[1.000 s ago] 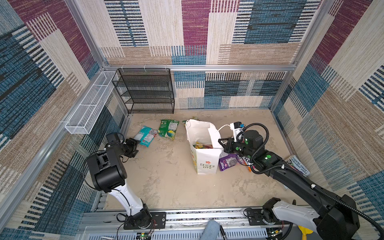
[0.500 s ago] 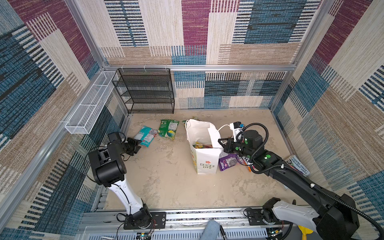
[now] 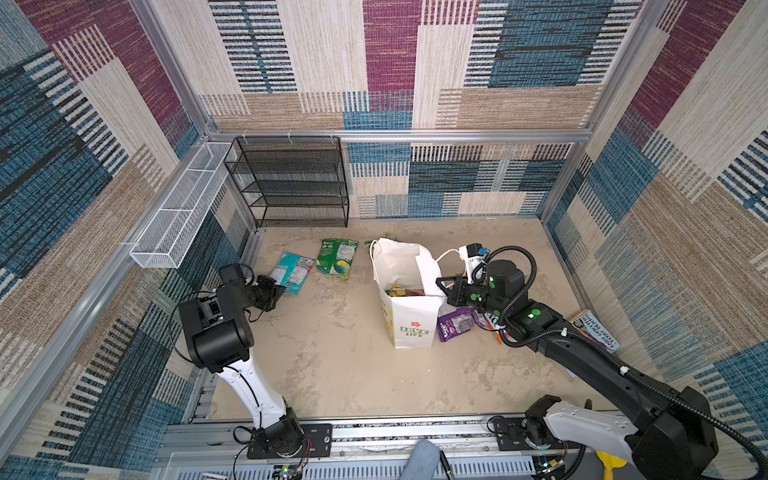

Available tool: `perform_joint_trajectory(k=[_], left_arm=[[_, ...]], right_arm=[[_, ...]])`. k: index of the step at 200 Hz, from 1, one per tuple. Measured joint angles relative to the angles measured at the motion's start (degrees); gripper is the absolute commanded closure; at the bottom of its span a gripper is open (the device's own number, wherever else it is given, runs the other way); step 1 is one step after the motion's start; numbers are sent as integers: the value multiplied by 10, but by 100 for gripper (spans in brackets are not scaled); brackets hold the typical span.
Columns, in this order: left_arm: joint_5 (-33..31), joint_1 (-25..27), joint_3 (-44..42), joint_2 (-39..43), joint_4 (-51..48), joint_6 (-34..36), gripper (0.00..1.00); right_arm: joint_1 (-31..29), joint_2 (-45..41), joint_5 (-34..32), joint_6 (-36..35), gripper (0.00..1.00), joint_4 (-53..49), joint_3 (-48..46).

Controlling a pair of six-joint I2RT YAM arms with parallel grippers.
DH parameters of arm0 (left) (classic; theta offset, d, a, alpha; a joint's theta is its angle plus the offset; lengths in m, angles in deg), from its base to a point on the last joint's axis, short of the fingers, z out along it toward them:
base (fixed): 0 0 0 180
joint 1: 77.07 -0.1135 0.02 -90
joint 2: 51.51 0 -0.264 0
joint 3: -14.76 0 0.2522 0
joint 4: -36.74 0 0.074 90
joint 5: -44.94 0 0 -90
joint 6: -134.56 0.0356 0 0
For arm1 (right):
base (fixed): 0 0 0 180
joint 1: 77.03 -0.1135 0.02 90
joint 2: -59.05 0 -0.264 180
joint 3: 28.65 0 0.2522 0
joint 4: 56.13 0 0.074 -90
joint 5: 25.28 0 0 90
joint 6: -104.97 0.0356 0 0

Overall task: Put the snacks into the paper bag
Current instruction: 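Lower the left gripper onto the teal Savoria bag and grasp it, then lift the teal Savoria bag with the left gripper over the paper bag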

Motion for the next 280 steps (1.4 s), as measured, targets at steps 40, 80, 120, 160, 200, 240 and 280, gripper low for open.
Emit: perform_joint_trajectory(k=[40, 80, 120, 160, 200, 240, 280], left_arm=[[17, 7, -47, 87, 2, -31, 100], [22, 16, -74, 209, -20, -46, 100], [8, 34, -79, 343, -92, -36, 100], [-17, 90, -49, 480, -180, -19, 100], [-73, 206, 67, 565, -252, 4, 100], [-125, 308, 186, 540, -288, 18, 100], [-165, 434, 321, 460, -314, 49, 100]], right_arm=[[0, 0, -3, 0, 100, 0, 0], [0, -1, -3, -2, 100, 0, -1], [0, -5, -3, -2, 100, 0, -4], [0, -9, -3, -2, 100, 0, -5], [0, -11, -3, -2, 100, 2, -8], [0, -11, -3, -2, 100, 2, -8], [0, -11, -3, -2, 100, 2, -8]])
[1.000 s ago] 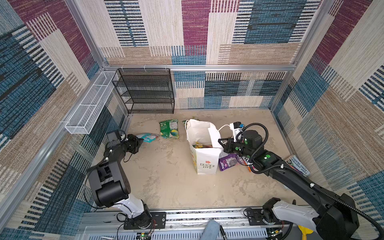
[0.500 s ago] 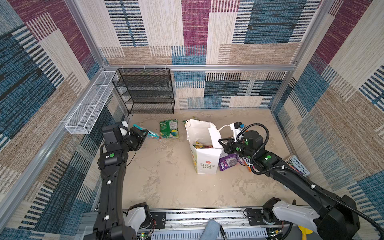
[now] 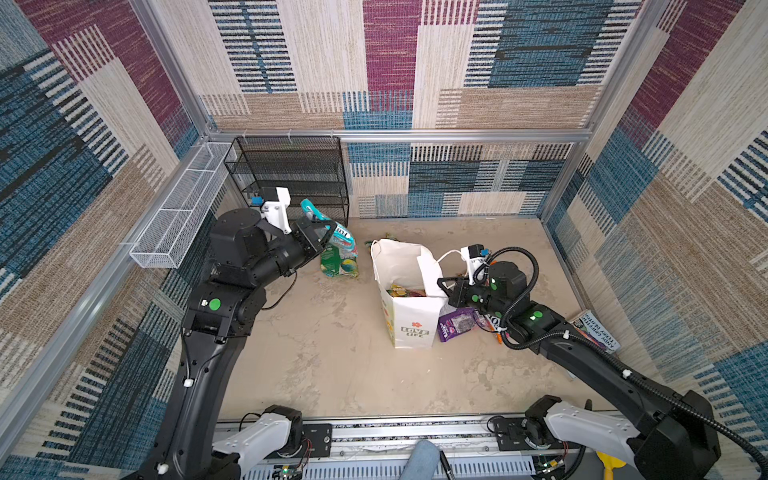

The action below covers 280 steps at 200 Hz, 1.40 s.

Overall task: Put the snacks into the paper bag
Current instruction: 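Lift the teal Savoria bag with the left gripper over the paper bag, then lower the teal Savoria bag into the paper bag with the left gripper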

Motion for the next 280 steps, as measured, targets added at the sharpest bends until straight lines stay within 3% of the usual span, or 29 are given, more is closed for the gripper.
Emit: perform_joint_trajectory(k=[48, 94, 182, 280], left_arm=[[-45, 147, 184, -132, -19, 71, 100], [-40, 226, 270, -229, -109, 138, 100], [-42, 245, 248, -271, -262, 210, 100], [-45, 245, 212, -332, -303, 248, 100]], right_arm=[[0, 0, 0, -2, 100, 0, 0], [0, -9, 0, -2, 100, 0, -1], [0, -20, 1, -6, 100, -11, 13], [0, -28, 11, -22, 100, -27, 25]])
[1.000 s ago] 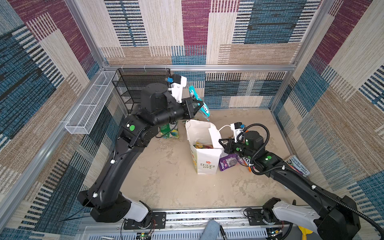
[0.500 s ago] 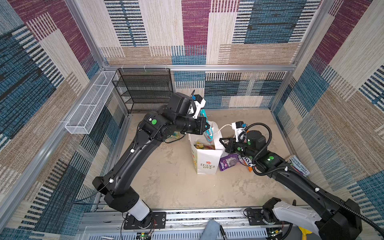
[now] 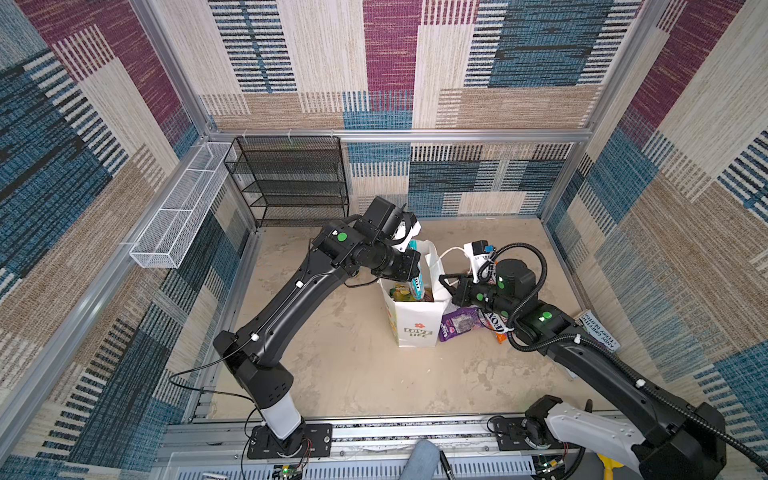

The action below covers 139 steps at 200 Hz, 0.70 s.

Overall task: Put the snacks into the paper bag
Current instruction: 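Lower the teal Savoria bag into the paper bag with the left gripper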

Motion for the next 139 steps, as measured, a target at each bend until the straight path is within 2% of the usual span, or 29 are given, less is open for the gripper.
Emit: perform_joint_trajectory(k=[57, 139], left_arm=[[2, 0, -15, -43, -4, -1, 100], [12, 2, -24, -62, -2, -15, 100]], right_arm=[[0, -14, 5, -7, 100, 9, -14], [0, -16, 4, -11, 100, 10, -16]])
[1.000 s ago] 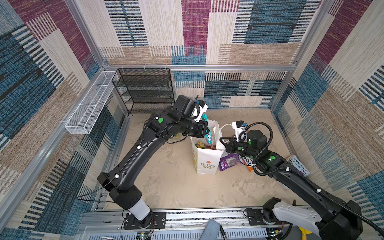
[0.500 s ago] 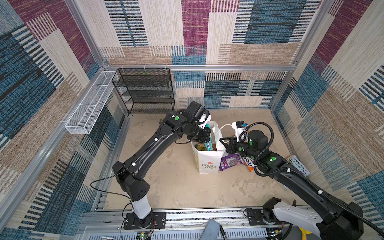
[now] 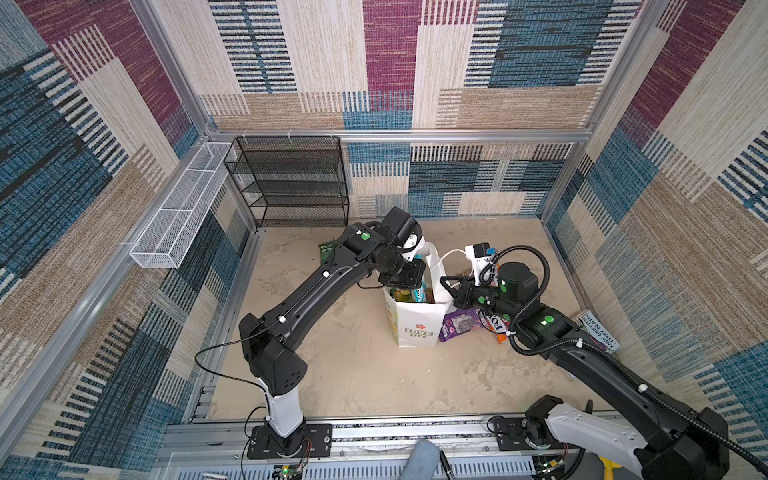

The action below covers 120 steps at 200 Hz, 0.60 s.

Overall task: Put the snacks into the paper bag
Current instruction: 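Lower the teal Savoria bag into the paper bag with the left gripper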

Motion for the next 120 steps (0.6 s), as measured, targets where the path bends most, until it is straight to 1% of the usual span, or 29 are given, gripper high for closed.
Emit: perform_joint_trajectory(k=[32, 36, 56, 63, 87, 102, 120], left_arm=[[18, 8, -3, -16, 7, -1, 100], [18, 8, -3, -18, 8, -2, 96], [11, 9, -6, -26, 17, -3, 69], [-6, 9, -6, -27, 18, -4, 63], [-42, 9, -2, -26, 17, -18, 53], [-43, 10, -2, -16, 21, -28, 45], [-38, 14, 1, 8, 25, -31, 42]], right_arm=[[0, -2, 0, 0, 100, 0, -1], [0, -2, 0, 0, 100, 0, -1], [0, -4, 0, 0, 100, 0, -1], [0, -5, 0, 0, 100, 0, -1], [0, -8, -10, 0, 100, -1, -3], [0, -8, -10, 0, 100, 0, -5], [0, -8, -10, 0, 100, 0, -5]])
